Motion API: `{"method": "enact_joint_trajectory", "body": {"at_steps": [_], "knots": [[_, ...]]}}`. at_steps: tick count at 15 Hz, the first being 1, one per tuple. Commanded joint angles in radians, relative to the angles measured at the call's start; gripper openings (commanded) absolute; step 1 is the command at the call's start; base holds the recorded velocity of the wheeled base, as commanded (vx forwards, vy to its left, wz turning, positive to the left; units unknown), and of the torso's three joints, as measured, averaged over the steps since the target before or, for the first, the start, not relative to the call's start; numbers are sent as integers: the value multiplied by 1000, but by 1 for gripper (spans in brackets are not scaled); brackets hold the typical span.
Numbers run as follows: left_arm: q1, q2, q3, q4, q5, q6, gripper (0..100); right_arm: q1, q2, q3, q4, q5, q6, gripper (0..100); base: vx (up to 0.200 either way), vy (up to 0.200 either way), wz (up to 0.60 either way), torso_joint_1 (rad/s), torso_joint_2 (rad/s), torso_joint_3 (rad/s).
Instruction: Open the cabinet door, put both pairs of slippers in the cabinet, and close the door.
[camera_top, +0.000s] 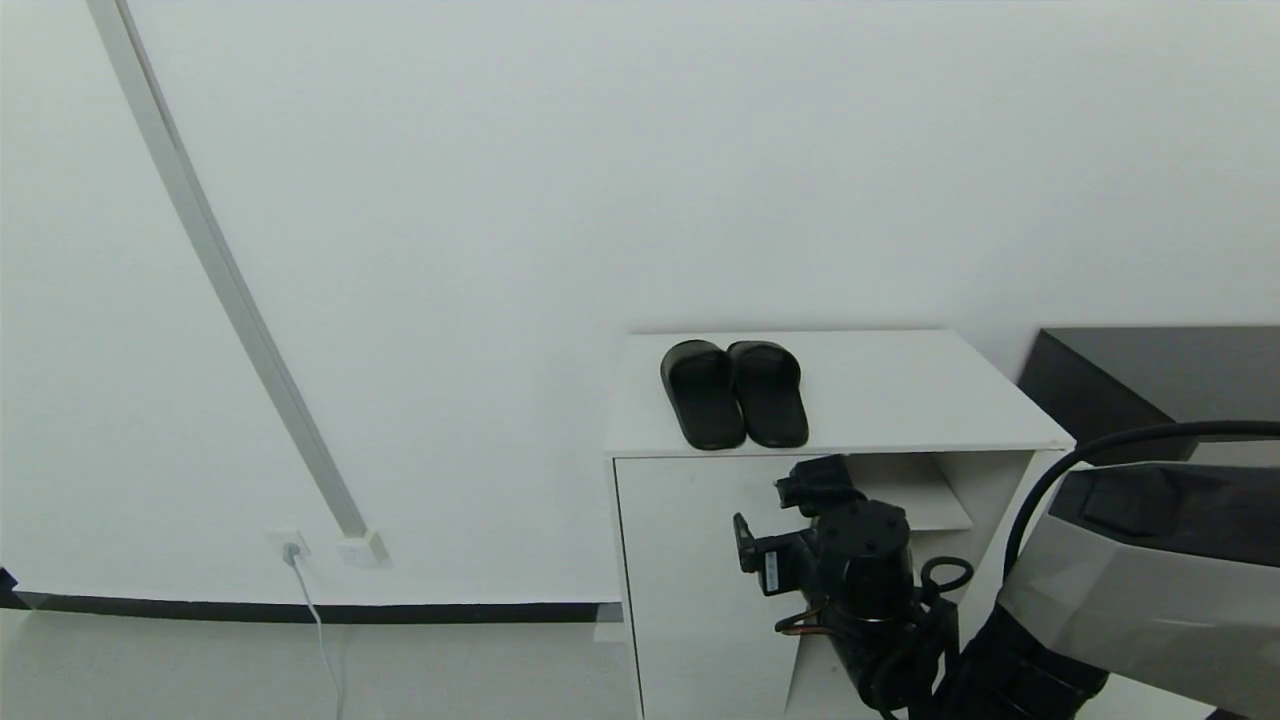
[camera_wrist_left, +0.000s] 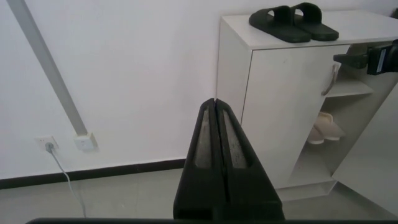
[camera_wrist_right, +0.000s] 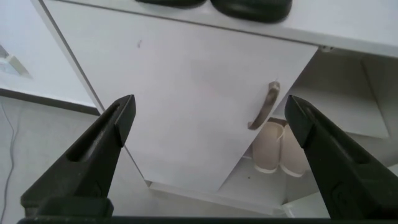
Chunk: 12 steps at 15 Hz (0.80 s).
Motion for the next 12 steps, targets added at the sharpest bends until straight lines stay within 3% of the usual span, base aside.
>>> {"method": "enact_joint_trajectory", "body": {"at_steps": [1, 4, 8, 10, 12], "knots": [[0, 0, 0, 0, -1, 3, 0, 2, -5, 6, -1, 0, 0, 100, 0, 0, 0, 188, -403, -232], [0, 0, 0, 0, -1, 1, 0, 0, 6, 7, -4, 7, -6, 100, 0, 0, 0, 170, -382, -211], [0, 0, 2, 0, -1, 3, 0, -12, -3, -21, -112, 30, -103, 100, 0, 0, 0, 20, -40, -18], [0, 0, 2, 0, -1, 3, 0, -38, -5, -143, -20, 30, -101, 100, 0, 0, 0, 0, 0, 0], [0, -2, 2, 0, -1, 4, 0, -44, -35, -277, 173, 30, -68, 100, 0, 0, 0, 0, 0, 0]]}}
